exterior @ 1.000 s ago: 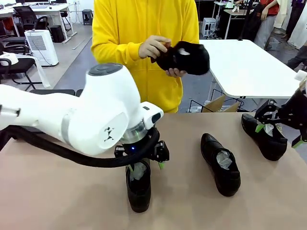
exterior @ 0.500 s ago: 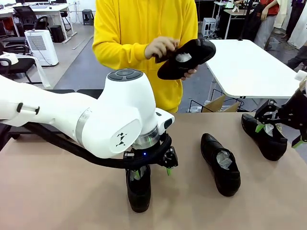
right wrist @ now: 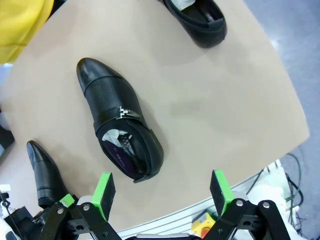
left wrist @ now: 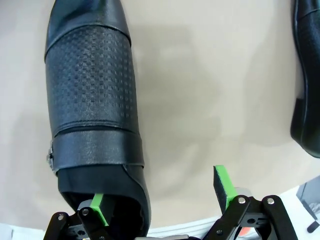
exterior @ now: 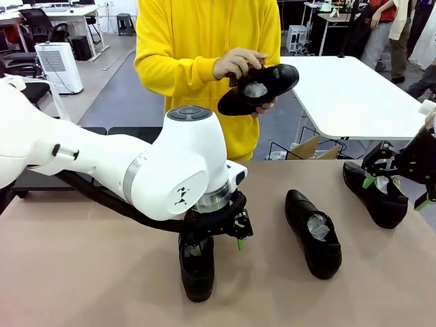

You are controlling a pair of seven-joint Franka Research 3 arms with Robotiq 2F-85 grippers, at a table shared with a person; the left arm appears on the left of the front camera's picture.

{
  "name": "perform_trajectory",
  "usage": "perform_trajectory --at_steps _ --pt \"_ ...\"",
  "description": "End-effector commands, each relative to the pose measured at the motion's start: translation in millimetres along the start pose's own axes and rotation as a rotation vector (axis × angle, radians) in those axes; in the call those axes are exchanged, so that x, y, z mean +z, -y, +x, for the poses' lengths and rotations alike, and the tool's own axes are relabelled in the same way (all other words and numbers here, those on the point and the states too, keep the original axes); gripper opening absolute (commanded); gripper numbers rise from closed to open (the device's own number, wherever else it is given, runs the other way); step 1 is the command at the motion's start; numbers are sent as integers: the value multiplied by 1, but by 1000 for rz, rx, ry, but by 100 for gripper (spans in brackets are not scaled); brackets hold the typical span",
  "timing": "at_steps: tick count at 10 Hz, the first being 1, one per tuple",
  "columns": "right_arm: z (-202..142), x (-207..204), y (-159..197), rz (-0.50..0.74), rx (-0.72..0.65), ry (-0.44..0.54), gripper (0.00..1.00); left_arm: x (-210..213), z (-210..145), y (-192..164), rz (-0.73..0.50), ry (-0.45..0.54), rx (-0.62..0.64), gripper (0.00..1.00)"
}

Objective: Organize the shoes by placing them on the stand.
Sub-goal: Place the Shoe from the middle of the table onto the Shoes Stand.

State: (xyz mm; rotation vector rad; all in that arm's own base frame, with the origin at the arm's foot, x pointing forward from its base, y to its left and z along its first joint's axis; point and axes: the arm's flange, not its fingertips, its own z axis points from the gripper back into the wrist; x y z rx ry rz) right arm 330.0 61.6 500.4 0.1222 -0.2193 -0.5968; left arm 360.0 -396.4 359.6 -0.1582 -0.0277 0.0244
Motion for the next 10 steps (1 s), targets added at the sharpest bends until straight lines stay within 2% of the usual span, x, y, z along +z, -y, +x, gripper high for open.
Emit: perform_trajectory --at_steps 1,3,10 --pt "2 -1 -1 13 3 0 100 -6 6 11 53 31 24 100" --pt "2 -1 -1 13 3 0 100 -11 7 8 93 20 24 88" --pt "2 -1 -1 13 3 0 100 -15 1 3 119 14 4 32"
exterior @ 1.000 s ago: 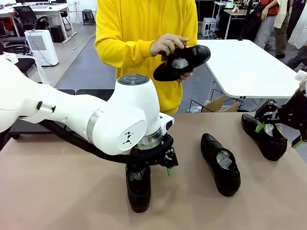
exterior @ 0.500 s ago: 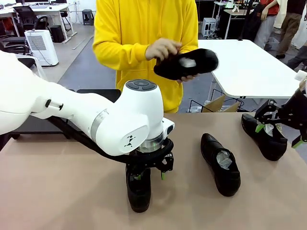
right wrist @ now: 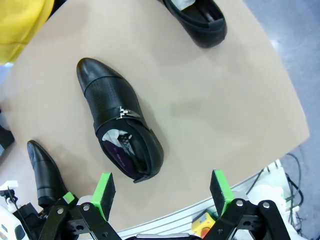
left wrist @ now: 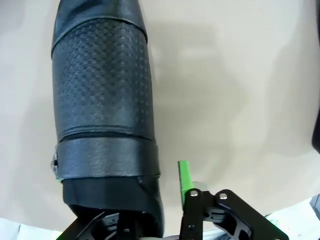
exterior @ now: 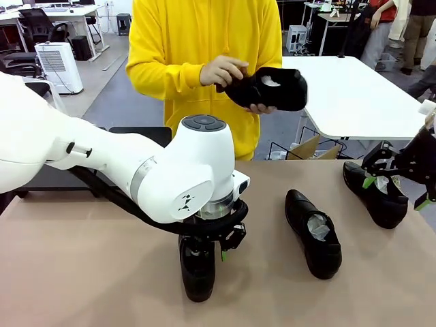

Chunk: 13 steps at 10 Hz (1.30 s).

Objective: Organize the shoes by placing them on the stand.
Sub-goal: Place the Shoe from the middle of the table onto the Shoes Stand.

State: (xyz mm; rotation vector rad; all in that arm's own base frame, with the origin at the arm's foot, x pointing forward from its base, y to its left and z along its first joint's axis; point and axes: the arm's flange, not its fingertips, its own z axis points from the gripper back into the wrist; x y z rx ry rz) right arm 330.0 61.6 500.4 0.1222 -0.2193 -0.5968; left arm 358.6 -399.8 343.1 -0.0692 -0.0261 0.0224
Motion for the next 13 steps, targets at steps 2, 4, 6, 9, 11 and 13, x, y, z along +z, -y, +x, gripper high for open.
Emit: perform_trajectory --at_steps 2,4,6,9,11,13 --pt "2 -1 -1 13 3 0 100 3 2 -2 36 12 4 15" --pt "2 -1 -1 13 3 0 100 4 2 -5 43 15 4 0" --pt "2 -1 -1 13 3 0 100 4 0 -8 49 8 -14 0" --pt "2 -1 -1 13 3 0 100 40 -24 -25 40 45 -193 0" --pt "2 -1 -1 13 3 0 100 84 -38 -56 55 168 -233 0" --pt "2 -1 -1 13 3 0 100 115 -23 -114 107 297 -268 0"
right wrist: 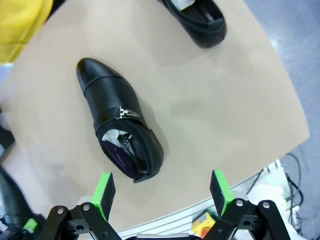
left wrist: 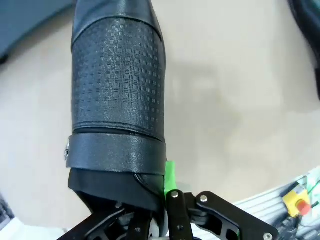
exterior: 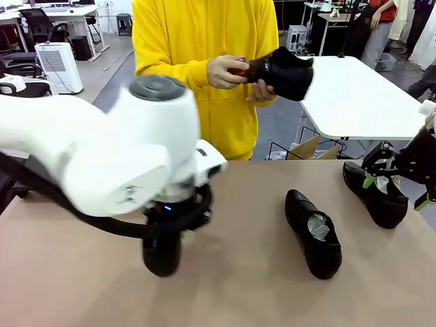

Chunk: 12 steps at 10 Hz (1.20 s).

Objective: Organize the shoes by placing them on the stand.
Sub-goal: Place the Shoe from the middle of the table onto the Shoes Stand.

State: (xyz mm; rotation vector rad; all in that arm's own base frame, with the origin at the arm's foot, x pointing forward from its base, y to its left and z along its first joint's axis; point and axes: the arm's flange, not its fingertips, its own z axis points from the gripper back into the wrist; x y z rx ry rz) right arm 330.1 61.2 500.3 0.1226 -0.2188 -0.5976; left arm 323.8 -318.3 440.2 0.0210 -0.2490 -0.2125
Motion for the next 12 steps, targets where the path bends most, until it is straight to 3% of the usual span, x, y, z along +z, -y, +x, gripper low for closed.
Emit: perform_trajectory --at_steps 1,3,4,5,7,10,12 --pt "2 -1 -1 13 4 0 100 19 9 -72 35 163 -32 0" --pt "2 -1 -1 13 4 0 100 36 44 -132 58 322 32 0" --pt "2 -1 -1 13 4 0 100 44 57 -150 53 319 70 0" --pt "2 -1 -1 13 4 0 100 42 29 -117 66 231 23 0" --pt "2 -1 -1 13 4 0 100 42 29 -117 66 231 23 0" --pt "2 -1 -1 13 4 0 100 37 80 -174 179 321 35 0" --pt "2 -1 -1 13 4 0 100 22 118 -190 179 307 21 0"
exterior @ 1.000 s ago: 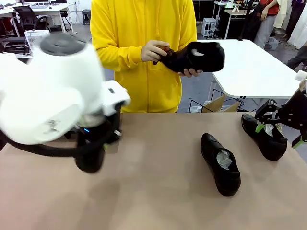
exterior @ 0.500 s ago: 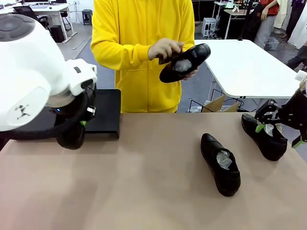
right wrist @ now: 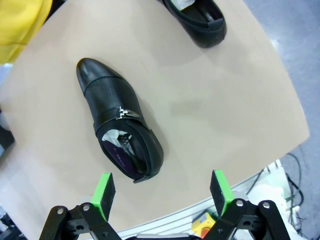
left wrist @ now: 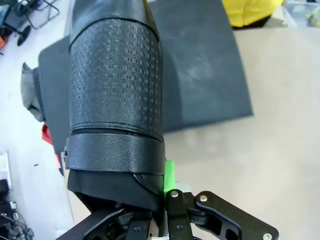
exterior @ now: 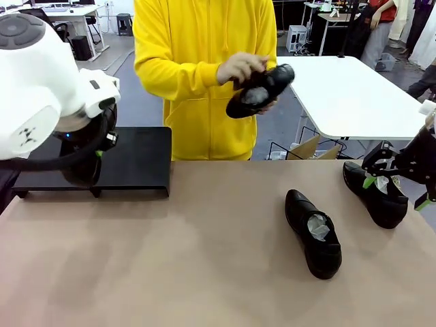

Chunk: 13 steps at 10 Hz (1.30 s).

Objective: Organize the shoes by placing them on the stand.
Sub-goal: Place the Shoe from the middle of the table onto the Shoes Stand.

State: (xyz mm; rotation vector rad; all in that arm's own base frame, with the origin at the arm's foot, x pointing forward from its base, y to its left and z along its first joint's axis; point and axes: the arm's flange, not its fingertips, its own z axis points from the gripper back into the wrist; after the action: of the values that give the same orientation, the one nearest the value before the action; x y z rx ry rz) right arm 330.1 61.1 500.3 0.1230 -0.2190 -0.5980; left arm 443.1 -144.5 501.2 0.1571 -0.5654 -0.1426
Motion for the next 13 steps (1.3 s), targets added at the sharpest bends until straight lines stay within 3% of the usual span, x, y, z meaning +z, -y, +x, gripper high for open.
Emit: perform_trajectory --at_steps 1,4,13 --pt "1 -1 -2 13 4 0 100 -28 34 11 9 -1 -32 0" --pt "1 -1 -2 13 4 0 100 -70 61 12 36 -31 -24 0" --pt "1 -1 -2 13 4 0 100 -120 65 16 57 -40 41 0"
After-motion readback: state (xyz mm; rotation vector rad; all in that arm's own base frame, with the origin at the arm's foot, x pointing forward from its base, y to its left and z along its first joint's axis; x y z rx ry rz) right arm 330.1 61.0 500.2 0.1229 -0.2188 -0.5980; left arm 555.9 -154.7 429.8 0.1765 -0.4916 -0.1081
